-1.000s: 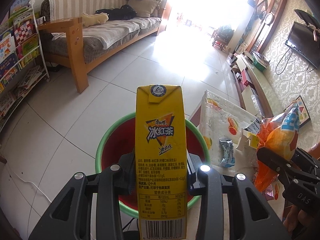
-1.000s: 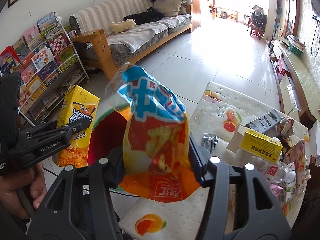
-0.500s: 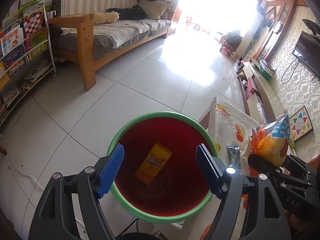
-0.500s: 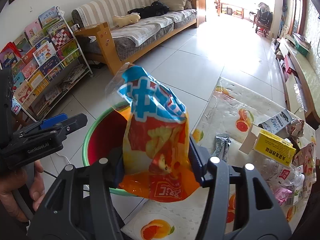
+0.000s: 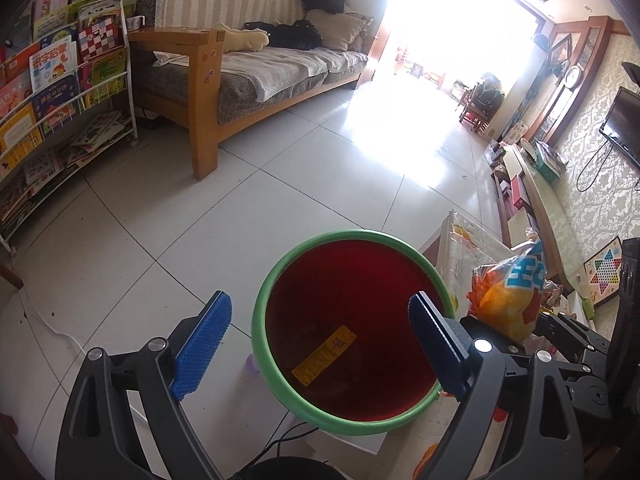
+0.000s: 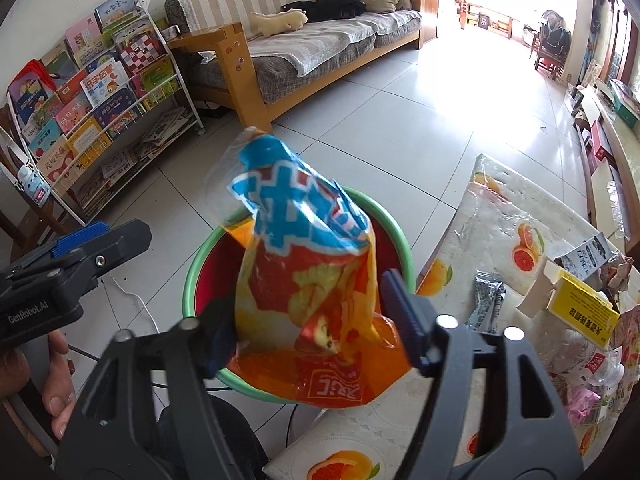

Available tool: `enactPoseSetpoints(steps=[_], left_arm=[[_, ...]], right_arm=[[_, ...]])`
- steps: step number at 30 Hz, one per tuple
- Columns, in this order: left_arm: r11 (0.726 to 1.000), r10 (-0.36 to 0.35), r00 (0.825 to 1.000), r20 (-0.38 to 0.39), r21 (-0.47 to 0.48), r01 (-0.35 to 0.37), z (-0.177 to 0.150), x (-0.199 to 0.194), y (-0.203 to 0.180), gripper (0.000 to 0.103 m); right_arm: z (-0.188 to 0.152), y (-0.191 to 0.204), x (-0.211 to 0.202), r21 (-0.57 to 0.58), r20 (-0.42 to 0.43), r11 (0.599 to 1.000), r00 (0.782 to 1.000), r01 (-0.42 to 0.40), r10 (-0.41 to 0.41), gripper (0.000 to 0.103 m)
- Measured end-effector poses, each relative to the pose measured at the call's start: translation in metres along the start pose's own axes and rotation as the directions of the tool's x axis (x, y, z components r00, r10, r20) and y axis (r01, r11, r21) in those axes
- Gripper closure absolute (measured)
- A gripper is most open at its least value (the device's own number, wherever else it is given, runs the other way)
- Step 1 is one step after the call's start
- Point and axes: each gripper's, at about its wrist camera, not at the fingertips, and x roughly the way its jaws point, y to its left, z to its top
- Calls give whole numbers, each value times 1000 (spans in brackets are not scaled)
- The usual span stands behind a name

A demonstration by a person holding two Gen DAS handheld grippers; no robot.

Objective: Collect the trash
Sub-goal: 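Open the left gripper over the bin while the right releases the snack bag, then move both grippers back toward the table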

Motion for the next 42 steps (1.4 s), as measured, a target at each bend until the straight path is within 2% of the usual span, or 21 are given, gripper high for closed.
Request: enactPoseSetpoints(steps=[1,9,22,34,42], left_arm=[[1000,5,1000,2,-5,-4,0,-1,2,14],[1000,8,1000,15,-13,-7,3,-4,1,10],[998,-36,999,20,54,35,-6,-18,-41,9],[975,-126,992,-11,184,126,-35,-32,-126,9],[933,-200,977,-77,289,214,-66,-29,-203,9]], right_arm=[[0,0,-2,2,11,1000,1000,9,-9,13],[0,0,-11,3,26,1000,999,28,-28,6],[-18,-37,-56,66,74,996,995,65,-70,5],[-71,-118,-122,207,112,966,977,157,-183,5],[-125,-193,-155,333,78,912,957,240,-281,5]])
